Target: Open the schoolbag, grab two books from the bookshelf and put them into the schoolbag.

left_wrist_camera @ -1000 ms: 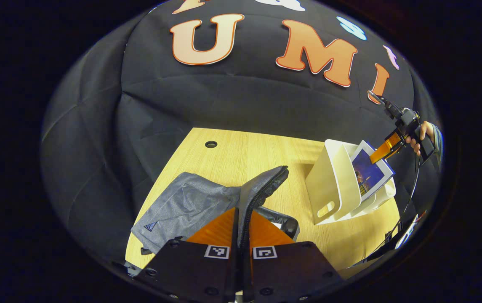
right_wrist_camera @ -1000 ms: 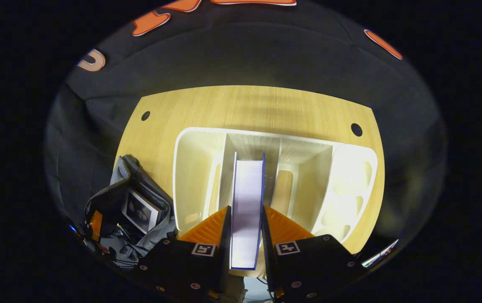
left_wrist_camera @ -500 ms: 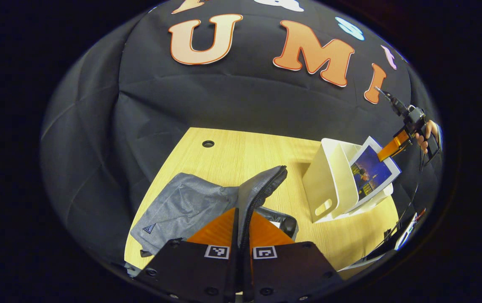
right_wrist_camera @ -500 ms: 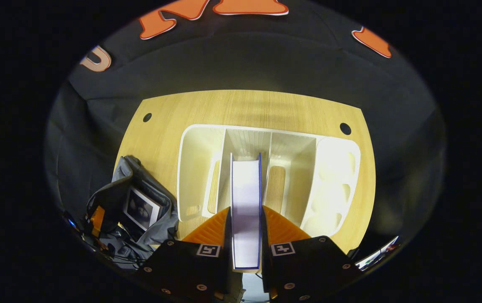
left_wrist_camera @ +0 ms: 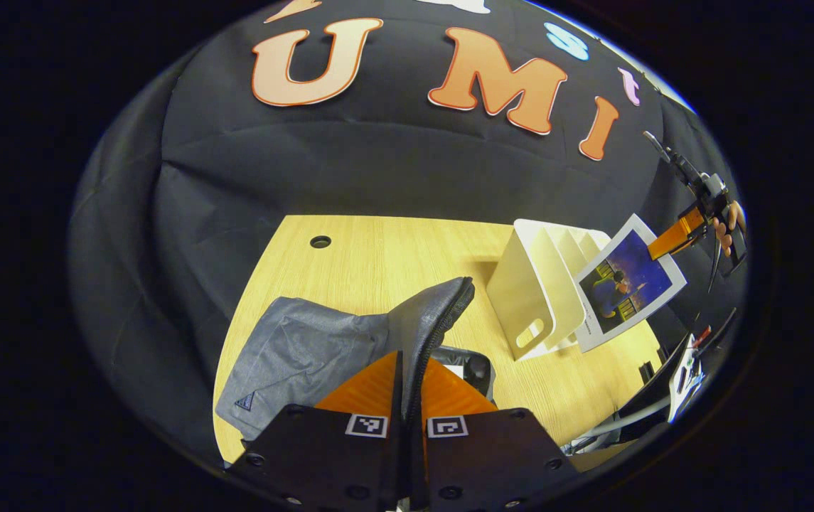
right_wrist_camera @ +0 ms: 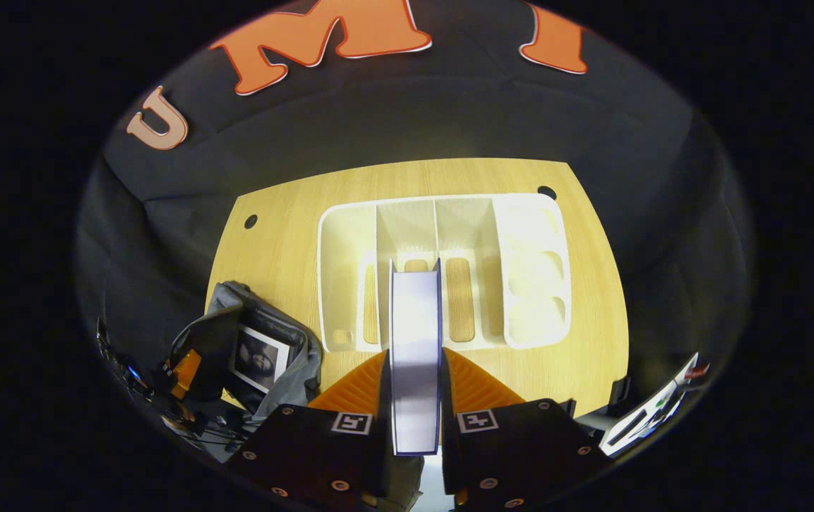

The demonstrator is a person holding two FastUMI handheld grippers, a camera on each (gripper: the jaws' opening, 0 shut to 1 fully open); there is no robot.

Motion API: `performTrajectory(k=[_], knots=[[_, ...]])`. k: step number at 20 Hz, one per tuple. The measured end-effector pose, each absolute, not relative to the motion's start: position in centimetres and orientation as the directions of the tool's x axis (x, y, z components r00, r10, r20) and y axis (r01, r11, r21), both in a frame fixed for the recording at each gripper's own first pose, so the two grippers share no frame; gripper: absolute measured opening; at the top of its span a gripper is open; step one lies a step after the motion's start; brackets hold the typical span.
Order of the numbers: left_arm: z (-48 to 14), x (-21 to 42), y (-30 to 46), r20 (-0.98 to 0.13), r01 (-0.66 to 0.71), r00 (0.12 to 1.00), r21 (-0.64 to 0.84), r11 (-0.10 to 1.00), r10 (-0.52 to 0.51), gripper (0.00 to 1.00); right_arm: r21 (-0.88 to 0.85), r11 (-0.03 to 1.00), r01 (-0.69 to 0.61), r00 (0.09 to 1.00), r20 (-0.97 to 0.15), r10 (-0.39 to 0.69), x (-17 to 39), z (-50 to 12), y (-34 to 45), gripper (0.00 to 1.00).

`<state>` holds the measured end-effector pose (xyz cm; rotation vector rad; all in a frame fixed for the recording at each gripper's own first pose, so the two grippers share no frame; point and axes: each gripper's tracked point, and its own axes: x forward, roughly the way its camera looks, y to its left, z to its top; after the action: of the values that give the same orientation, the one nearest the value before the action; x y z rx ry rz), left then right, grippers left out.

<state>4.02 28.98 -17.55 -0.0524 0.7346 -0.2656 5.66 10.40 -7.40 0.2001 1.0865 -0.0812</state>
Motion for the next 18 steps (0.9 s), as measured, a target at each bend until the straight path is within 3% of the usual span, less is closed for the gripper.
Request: performTrajectory(k=[11,18], knots=[[-17.5,3.5,29.4,-0.643,0.362,0.678,-0.13,0.923,-0.356,0.06,0.186,0.931,0.313,0.487,-0.873,0.01,-3.0,-6.9,13.2,0.29],[-17.2,3.3,29.9,-0.636,0.442,0.648,-0.136,0.887,-0.42,0.06,0.32,0.863,0.39,0.544,-0.836,0.064,-6.4,-7.1,17.4,0.29]])
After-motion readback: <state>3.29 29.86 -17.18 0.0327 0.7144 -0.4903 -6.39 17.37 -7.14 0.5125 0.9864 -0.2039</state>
